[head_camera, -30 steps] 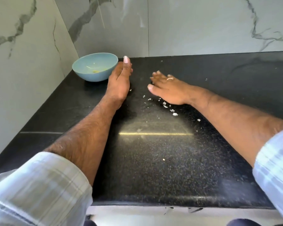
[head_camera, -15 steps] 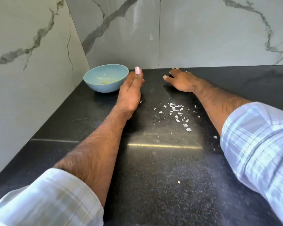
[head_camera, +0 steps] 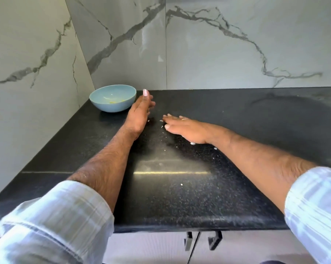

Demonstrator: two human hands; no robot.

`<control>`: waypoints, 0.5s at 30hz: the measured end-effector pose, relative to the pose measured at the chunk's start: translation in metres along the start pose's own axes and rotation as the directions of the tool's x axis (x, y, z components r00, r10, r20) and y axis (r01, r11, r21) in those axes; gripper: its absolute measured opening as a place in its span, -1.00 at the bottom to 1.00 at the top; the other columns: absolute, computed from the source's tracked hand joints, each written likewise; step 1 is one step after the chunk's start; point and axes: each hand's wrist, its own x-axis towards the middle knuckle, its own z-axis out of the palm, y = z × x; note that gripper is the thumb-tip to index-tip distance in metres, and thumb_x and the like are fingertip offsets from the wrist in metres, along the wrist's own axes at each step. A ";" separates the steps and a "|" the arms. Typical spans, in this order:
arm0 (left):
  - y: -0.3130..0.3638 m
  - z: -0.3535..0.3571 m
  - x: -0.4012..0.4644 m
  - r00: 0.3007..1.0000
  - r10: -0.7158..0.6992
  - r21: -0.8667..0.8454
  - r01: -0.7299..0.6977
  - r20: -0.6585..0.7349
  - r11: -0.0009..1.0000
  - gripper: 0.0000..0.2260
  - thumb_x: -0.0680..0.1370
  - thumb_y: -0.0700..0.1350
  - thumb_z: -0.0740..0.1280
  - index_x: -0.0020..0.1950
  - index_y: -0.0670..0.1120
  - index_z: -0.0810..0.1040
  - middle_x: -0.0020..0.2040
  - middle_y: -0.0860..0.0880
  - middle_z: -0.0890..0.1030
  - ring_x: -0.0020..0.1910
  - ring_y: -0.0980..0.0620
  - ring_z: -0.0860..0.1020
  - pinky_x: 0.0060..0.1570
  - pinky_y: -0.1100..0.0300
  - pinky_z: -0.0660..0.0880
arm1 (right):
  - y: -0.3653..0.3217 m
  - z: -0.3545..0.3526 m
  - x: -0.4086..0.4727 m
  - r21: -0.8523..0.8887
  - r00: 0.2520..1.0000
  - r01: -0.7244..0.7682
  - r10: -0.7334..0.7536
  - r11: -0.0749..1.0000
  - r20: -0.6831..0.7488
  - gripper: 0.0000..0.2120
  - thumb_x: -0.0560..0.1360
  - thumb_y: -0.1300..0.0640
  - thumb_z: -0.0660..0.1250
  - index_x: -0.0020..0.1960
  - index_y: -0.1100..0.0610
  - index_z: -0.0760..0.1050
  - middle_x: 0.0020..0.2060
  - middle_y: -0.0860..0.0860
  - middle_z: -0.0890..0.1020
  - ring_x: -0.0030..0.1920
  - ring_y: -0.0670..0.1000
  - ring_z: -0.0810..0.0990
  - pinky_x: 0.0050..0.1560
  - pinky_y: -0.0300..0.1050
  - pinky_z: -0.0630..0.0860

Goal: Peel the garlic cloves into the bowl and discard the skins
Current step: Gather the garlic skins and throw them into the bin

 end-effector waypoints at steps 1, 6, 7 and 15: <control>0.002 0.000 -0.005 1.000 -0.014 -0.020 0.014 0.024 1.000 -0.24 0.53 0.52 0.11 0.39 -0.05 0.56 0.31 -0.09 0.65 0.36 0.03 0.59 0.53 -0.09 0.41 | -0.006 0.000 -0.013 0.101 1.000 -0.014 0.013 0.995 0.013 -0.45 0.75 -0.18 0.03 0.69 -0.04 0.13 0.65 -0.21 0.08 0.53 -0.34 -0.03 0.55 -0.27 -0.10; 0.011 0.001 -0.034 0.991 -0.083 -0.141 0.098 0.108 0.985 -0.39 0.73 0.33 0.04 0.46 -0.12 0.52 0.35 -0.18 0.63 0.39 -0.08 0.59 0.53 -0.08 0.40 | -0.002 -0.018 -0.062 0.340 0.964 -0.012 0.102 0.940 -0.247 -0.58 0.76 -0.06 0.09 0.56 -0.02 0.43 0.54 -0.14 0.43 0.55 -0.16 0.34 0.37 -0.54 0.18; 0.012 -0.001 -0.037 0.990 -0.088 -0.173 0.106 0.106 0.979 -0.39 0.73 0.33 0.03 0.42 -0.10 0.55 0.32 -0.18 0.65 0.37 -0.08 0.61 0.51 -0.07 0.42 | 0.006 -0.024 -0.070 0.321 0.938 -0.053 0.158 0.946 -0.308 -0.57 0.77 -0.02 0.09 0.59 0.06 0.38 0.59 -0.07 0.37 0.59 -0.12 0.27 0.38 -0.57 0.11; 0.008 -0.023 -0.042 0.997 -0.051 -0.210 0.038 -0.057 0.977 -0.47 0.74 0.30 0.07 0.25 -0.07 0.62 0.24 -0.21 0.69 0.31 -0.07 0.64 0.51 -0.07 0.43 | -0.010 0.023 -0.050 -0.201 0.935 -0.337 0.302 0.920 -0.189 -0.19 0.66 -0.39 -0.25 0.71 0.14 -0.10 0.70 0.07 -0.13 0.68 0.00 -0.22 0.67 0.14 -0.22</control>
